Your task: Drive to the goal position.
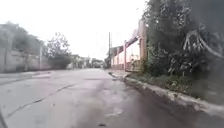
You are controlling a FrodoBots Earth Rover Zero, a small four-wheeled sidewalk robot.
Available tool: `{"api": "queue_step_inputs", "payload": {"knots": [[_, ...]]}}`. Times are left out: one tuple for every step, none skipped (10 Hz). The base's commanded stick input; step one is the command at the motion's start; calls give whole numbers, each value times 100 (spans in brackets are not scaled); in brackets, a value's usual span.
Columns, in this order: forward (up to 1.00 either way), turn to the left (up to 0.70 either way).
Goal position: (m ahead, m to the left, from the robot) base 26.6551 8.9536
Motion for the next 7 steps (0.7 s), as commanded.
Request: {"api": "queue_step_inputs", "payload": {"knots": [[70,0],[70,0],[70,0],[70,0],[70,0],[70,0],[70,0]]}}
